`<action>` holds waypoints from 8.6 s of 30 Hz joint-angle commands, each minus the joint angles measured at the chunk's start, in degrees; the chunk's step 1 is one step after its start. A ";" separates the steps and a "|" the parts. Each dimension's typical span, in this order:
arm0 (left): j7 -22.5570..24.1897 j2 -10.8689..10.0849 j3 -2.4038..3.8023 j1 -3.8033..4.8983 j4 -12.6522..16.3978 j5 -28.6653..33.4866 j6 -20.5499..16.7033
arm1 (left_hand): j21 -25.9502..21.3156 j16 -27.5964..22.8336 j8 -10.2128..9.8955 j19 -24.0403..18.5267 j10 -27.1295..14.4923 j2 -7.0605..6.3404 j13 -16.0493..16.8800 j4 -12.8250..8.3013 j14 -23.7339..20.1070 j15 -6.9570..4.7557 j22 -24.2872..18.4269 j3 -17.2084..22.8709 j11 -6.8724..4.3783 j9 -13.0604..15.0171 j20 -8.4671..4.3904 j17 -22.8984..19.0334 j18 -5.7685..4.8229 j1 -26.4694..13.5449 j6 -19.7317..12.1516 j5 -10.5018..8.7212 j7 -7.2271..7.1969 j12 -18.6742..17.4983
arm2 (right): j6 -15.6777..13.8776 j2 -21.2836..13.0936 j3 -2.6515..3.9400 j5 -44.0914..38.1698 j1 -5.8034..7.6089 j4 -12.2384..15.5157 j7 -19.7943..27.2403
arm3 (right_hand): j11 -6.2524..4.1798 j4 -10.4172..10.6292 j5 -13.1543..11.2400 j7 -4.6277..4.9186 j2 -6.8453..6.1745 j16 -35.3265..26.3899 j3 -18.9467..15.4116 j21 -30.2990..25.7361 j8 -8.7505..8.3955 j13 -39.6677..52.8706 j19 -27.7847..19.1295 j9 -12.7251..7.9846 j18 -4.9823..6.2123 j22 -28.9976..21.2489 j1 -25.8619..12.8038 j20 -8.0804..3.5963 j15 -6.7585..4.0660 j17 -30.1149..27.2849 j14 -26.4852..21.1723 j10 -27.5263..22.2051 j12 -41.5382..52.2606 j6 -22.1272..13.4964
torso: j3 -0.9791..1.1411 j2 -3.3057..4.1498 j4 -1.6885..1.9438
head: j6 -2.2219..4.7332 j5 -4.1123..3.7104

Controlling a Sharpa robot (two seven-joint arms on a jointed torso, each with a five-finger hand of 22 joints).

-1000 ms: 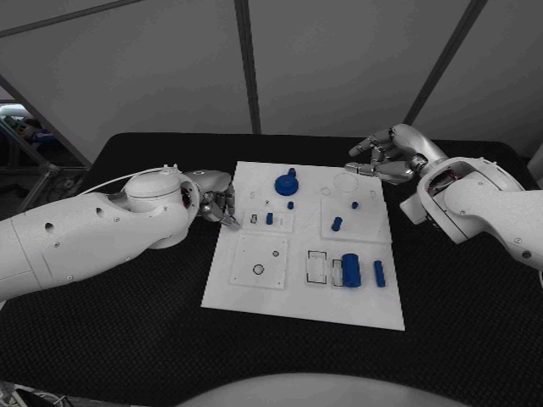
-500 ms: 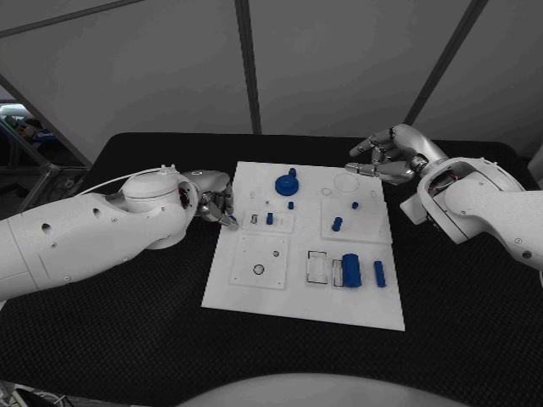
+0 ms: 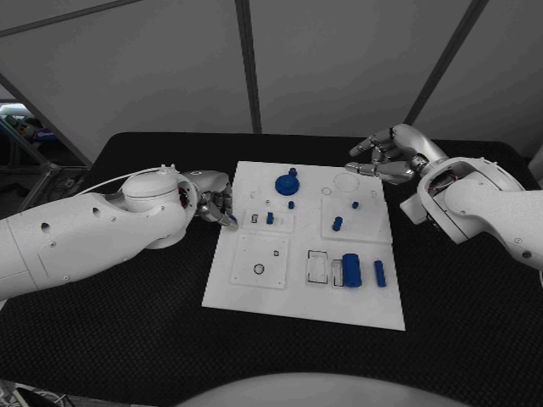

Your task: Assemble the parts on the task board

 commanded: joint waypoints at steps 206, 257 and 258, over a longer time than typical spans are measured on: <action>2.94 -2.60 0.06 -1.88 4.19 16.05 -5.20 | 10.70 3.41 -0.08 6.04 8.44 3.04 10.54 -2.28 4.24 -2.60 9.35 23.28 -3.33 7.89 -2.72 9.58 -5.77 3.15 6.54 -0.65 -3.32 2.64 | 0.26 -0.13 0.03 -0.30 0.03 -0.20 -0.03 | -0.60 0.08 0.35 -0.03 0.68 -0.24 0.07 -0.56 0.45 -0.20 -0.09 -0.08 0.63 -0.33 -0.14 -0.38 -0.29 1.53 2.75 -0.11 -0.09 0.57 | 0.03 0.03 -0.04 | -0.54 0.19; -2.78 1.72 1.64 -1.69 0.17 24.05 -14.31 | 12.72 3.37 7.06 7.31 12.37 -3.08 15.00 -8.58 4.34 -3.22 10.95 42.96 -4.08 10.14 -3.29 9.90 -6.20 -10.58 5.40 -0.79 -4.15 4.64 | 0.36 0.63 0.03 -0.34 0.05 -0.78 -0.30 | -0.65 -0.03 0.79 -0.07 0.71 -0.27 0.16 -0.63 0.54 -0.22 -0.09 -0.08 0.63 -0.37 0.01 -0.40 -0.33 1.54 2.76 -0.12 -0.08 0.67 | 0.06 0.04 -0.01 | -0.47 -0.27; -2.82 1.79 1.64 -1.68 0.12 23.94 -14.13 | 12.75 3.38 7.09 7.32 12.41 -3.07 15.09 -8.58 4.35 -3.22 10.96 42.97 -4.09 10.14 -3.29 9.92 -6.21 -10.64 5.43 -0.80 -4.16 4.69 | 0.36 0.64 0.03 -0.34 0.05 -0.78 -0.29 | -0.65 -0.03 0.79 -0.07 0.71 -0.27 0.16 -0.63 0.54 -0.22 -0.09 -0.08 0.63 -0.37 0.01 -0.40 -0.33 1.54 2.76 -0.12 -0.08 0.67 | 0.06 0.04 -0.02 | -0.49 -0.27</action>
